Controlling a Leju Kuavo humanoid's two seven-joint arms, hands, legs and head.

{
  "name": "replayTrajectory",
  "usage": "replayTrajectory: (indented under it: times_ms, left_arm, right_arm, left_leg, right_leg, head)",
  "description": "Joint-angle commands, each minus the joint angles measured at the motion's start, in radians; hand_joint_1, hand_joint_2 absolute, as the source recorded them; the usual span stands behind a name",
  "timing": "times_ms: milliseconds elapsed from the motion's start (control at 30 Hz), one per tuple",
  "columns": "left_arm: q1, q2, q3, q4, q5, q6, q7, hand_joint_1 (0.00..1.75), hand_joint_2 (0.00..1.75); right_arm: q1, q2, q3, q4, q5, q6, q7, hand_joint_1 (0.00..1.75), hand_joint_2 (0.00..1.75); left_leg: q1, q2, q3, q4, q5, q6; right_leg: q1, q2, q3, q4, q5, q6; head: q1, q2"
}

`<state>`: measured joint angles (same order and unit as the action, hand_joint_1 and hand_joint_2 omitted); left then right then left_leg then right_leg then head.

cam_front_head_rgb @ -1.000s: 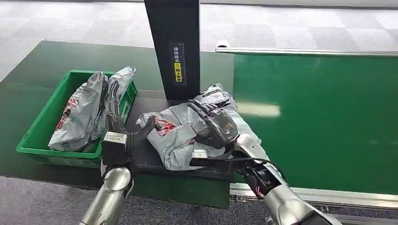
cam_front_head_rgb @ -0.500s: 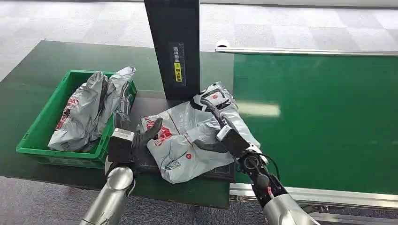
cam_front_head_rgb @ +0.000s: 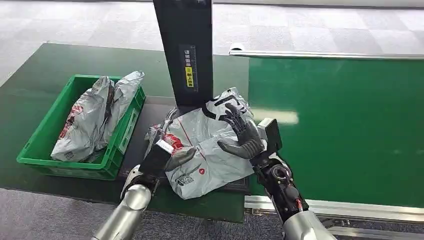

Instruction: Moved the parcel from conveyor to table for the left to box.

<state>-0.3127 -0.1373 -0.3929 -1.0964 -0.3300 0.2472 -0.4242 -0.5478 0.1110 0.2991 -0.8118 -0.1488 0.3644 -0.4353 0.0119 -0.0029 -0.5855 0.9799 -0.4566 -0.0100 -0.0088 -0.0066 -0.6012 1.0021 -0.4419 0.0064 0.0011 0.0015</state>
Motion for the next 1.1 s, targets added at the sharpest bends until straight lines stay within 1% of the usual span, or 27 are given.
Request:
replayTrajectory:
  times_ms: [33, 67, 100, 133, 200, 233, 267, 333, 400, 500, 567, 633, 667, 700, 767, 900, 967, 1100]
  left_arm:
    - [0.034, 0.013, -0.028, 0.007, -0.029, -0.042, 0.015, 0.0, 1.75]
    - [0.045, 0.016, -0.033, -0.004, -0.037, -0.074, 0.032, 0.0, 1.75]
    - [0.045, 0.018, -0.045, -0.006, -0.043, -0.098, 0.036, 0.0, 1.75]
    - [0.045, 0.016, -0.05, -0.004, -0.043, -0.108, 0.039, 0.0, 1.75]
    - [0.023, 0.037, -0.11, 0.023, -0.115, -0.14, 0.089, 0.0, 1.75]
    - [0.024, 0.034, -0.111, 0.027, -0.115, -0.141, 0.09, 0.0, 1.75]
    - [-0.007, 0.046, -0.164, 0.084, -0.185, -0.201, 0.156, 0.0, 1.75]
    - [-0.035, 0.036, -0.193, 0.165, -0.262, -0.223, 0.181, 0.0, 1.75]
    - [-0.085, 0.023, -0.243, 0.275, -0.342, -0.234, 0.212, 0.0, 1.75]
    - [-0.13, -0.006, -0.235, 0.381, -0.371, -0.222, 0.208, 0.0, 1.75]
    - [-0.174, -0.025, -0.229, 0.461, -0.428, -0.181, 0.243, 0.0, 1.75]
    - [-0.185, -0.025, -0.227, 0.474, -0.439, -0.177, 0.247, 0.0, 1.75]
    - [-0.192, -0.03, -0.219, 0.49, -0.458, -0.149, 0.243, 0.14, 1.75]
    - [-0.188, -0.031, -0.205, 0.488, -0.457, -0.128, 0.241, 1.71, 1.75]
    - [-0.183, -0.029, -0.184, 0.488, -0.463, -0.113, 0.229, 1.75, 1.75]
    - [-0.165, -0.027, -0.134, 0.457, -0.45, -0.055, 0.206, 1.75, 1.75]
    - [-0.155, -0.026, -0.113, 0.435, -0.438, -0.039, 0.195, 1.75, 1.75]
    - [-0.127, -0.03, -0.048, 0.372, -0.383, 0.057, 0.148, 1.75, 1.75]
  right_arm:
    - [0.001, -0.004, -0.013, -0.039, 0.057, -0.255, 0.011, 0.0, 1.75]
    - [0.015, 0.005, -0.031, -0.079, 0.04, -0.304, 0.042, 0.0, 1.75]
    - [0.022, 0.006, -0.044, -0.099, 0.041, -0.359, 0.045, 0.0, 1.75]
    - [0.023, 0.002, -0.048, -0.109, 0.042, -0.378, 0.053, 0.0, 1.75]
    - [0.023, 0.004, -0.068, -0.116, 0.039, -0.459, 0.088, 0.0, 1.75]
    - [0.022, 0.001, -0.068, -0.117, 0.039, -0.459, 0.088, 0.0, 1.75]
    - [0.018, -0.003, -0.07, -0.119, 0.057, -0.505, 0.07, 0.0, 1.75]
    - [0.017, -0.011, -0.065, -0.133, 0.083, -0.544, 0.047, 0.0, 1.75]
    - [0.03, -0.024, -0.056, -0.16, 0.102, -0.552, 0.041, 0.0, 1.75]
    - [0.044, -0.034, -0.045, -0.183, 0.119, -0.538, 0.04, 0.0, 1.75]
    - [0.051, -0.04, -0.037, -0.193, 0.147, -0.519, 0.037, 0.0, 1.75]
    - [0.052, -0.038, -0.036, -0.195, 0.152, -0.515, 0.037, 0.0, 1.75]
    - [0.052, -0.04, -0.035, -0.195, 0.163, -0.505, 0.037, 0.0, 1.75]
    - [0.052, -0.044, -0.027, -0.195, 0.175, -0.494, 0.036, 0.0, 1.75]
    - [0.043, -0.048, -0.016, -0.178, 0.202, -0.467, 0.043, 0.0, 1.75]
    - [0.027, -0.048, -0.008, -0.138, 0.205, -0.397, 0.049, 0.0, 1.75]
    - [0.02, -0.047, -0.004, -0.125, 0.217, -0.389, 0.043, 0.0, 1.75]
    - [0.01, -0.046, 0.003, -0.105, 0.228, -0.37, 0.049, 0.0, 1.75]
  left_leg:
    - [0.0, 0.001, 0.002, -0.001, 0.0, 0.0]
    - [-0.001, 0.002, 0.003, -0.001, -0.001, 0.001]
    - [-0.001, 0.001, 0.002, -0.001, -0.001, 0.0]
    - [0.0, 0.0, 0.001, -0.001, 0.0, 0.0]
    - [0.0, 0.0, 0.001, -0.001, 0.0, 0.0]
    - [0.0, 0.0, 0.001, -0.001, 0.0, 0.0]
    - [0.0, 0.0, 0.002, -0.001, 0.0, 0.001]
    - [-0.001, -0.001, 0.001, -0.001, 0.0, 0.0]
    - [-0.001, -0.003, 0.002, -0.001, 0.001, 0.0]
    - [0.0, -0.001, 0.001, -0.001, 0.0, 0.0]
    - [0.0, -0.003, 0.002, -0.002, 0.001, 0.0]
    - [0.0, -0.001, 0.002, -0.001, 0.0, 0.0]
    - [0.0, -0.001, 0.002, -0.001, 0.0, 0.001]
    - [0.0, 0.0, 0.002, -0.001, 0.0, 0.001]
    - [0.0, 0.001, 0.003, -0.001, 0.0, 0.001]
    - [0.0, 0.002, 0.003, -0.001, 0.0, 0.0]
    - [0.0, 0.003, 0.004, -0.002, 0.0, 0.0]
    - [0.0, 0.004, 0.005, -0.002, -0.001, 0.001]
  right_leg:
    - [0.0, 0.001, 0.001, -0.001, 0.0, 0.0]
    - [0.0, 0.002, 0.002, -0.001, 0.0, 0.0]
    - [0.0, 0.001, 0.002, -0.001, 0.0, 0.0]
    - [0.0, 0.0, 0.001, 0.0, 0.0, 0.0]
    - [0.0, 0.0, 0.001, -0.001, 0.0, 0.0]
    - [0.0, 0.0, 0.001, 0.0, 0.0, 0.0]
    - [0.0, 0.0, 0.002, -0.001, -0.001, 0.0]
    - [-0.001, -0.001, 0.001, -0.001, 0.0, 0.0]
    - [-0.001, -0.003, 0.002, -0.001, 0.0, 0.0]
    - [0.0, -0.002, 0.001, -0.001, 0.0, 0.0]
    - [0.0, -0.003, 0.003, -0.002, 0.0, 0.0]
    - [0.0, -0.002, 0.002, -0.001, 0.0, 0.0]
    - [0.0, -0.001, 0.003, -0.002, 0.0, 0.0]
    - [0.0, 0.0, 0.002, -0.001, 0.0, 0.0]
    - [0.0, 0.001, 0.003, -0.002, 0.0, 0.0]
    - [0.0, 0.002, 0.003, -0.002, 0.001, 0.0]
    - [0.0, 0.003, 0.004, -0.002, 0.001, 0.0]
    - [0.0, 0.004, 0.004, -0.002, 0.0, 0.0]
  head:
    - [0.0, 0.0]
    - [0.0, 0.0]
    - [0.0, 0.0]
    - [0.0, 0.0]
    - [0.0, 0.0]
    - [0.0, 0.0]
    - [0.0, 0.0]
    - [0.0, 0.0]
    - [0.0, 0.0]
    - [0.0, 0.0]
    - [0.0, 0.0]
    - [0.0, 0.0]
    - [0.0, 0.0]
    - [0.0, 0.0]
    - [0.0, 0.0]
    - [0.0, 0.0]
    - [0.0, 0.0]
    - [0.0, 0.0]
